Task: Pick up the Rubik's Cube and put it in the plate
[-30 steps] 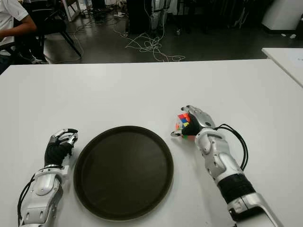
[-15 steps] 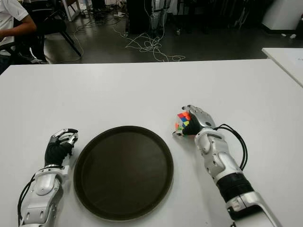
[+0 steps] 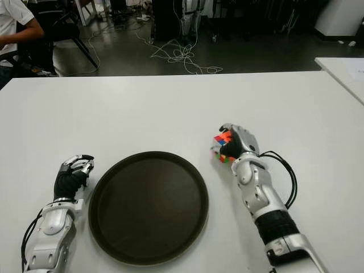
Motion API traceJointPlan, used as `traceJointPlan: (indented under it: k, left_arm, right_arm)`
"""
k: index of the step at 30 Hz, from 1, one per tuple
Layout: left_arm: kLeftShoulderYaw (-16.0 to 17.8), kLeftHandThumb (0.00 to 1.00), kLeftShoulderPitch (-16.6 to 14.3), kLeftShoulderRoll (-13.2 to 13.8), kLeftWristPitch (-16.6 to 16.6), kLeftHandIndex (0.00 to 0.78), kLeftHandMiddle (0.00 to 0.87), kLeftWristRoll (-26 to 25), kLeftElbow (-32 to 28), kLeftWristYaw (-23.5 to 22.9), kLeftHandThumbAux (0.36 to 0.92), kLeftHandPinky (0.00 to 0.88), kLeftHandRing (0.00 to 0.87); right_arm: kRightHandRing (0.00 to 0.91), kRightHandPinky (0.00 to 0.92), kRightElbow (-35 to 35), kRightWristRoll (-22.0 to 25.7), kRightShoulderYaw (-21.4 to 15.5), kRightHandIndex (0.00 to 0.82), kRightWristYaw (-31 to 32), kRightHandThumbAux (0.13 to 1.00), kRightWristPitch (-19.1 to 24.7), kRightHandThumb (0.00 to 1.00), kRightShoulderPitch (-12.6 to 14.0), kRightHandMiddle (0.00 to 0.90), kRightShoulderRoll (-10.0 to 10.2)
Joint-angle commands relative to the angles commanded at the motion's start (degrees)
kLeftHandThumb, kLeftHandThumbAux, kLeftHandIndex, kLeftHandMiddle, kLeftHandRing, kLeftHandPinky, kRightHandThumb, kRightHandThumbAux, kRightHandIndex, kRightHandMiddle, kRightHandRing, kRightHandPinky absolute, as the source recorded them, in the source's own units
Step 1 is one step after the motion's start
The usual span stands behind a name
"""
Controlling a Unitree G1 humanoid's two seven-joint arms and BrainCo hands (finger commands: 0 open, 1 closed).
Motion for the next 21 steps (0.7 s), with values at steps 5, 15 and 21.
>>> traceJointPlan:
  k: [5, 15, 21]
  left_arm:
    - [0.0, 0.71, -0.1, 0.0, 0.1, 0.444, 0.803, 0.1, 0.1, 0.1, 0.705, 0.8, 0.813]
    - [-0.1, 0.709, 0.1, 0.1, -0.1, 0.444, 0.802, 0.0, 0.0, -0.4, 0.705, 0.806, 0.814]
    - [0.0, 0.71, 0.0, -0.1, -0.1, 0.444, 0.803, -0.2, 0.0, -0.2, 0.705, 0.809, 0.816]
  right_arm:
    - [0.782, 0.779, -1.1, 1.0, -0.9, 0.644, -1.9, 0.808, -0.2, 0.28, 0.5, 0.768, 0.9]
    - [0.816, 0.809, -3.8, 2.7, -1.6, 0.682, -1.6, 0.815, 0.1, 0.266, 1.4, 0.805, 1.4]
    - [0.815, 0.803, -4.6, 2.4, -1.5, 0.692, -1.7, 0.833, 0.5, 0.266, 1.5, 0.805, 1.3]
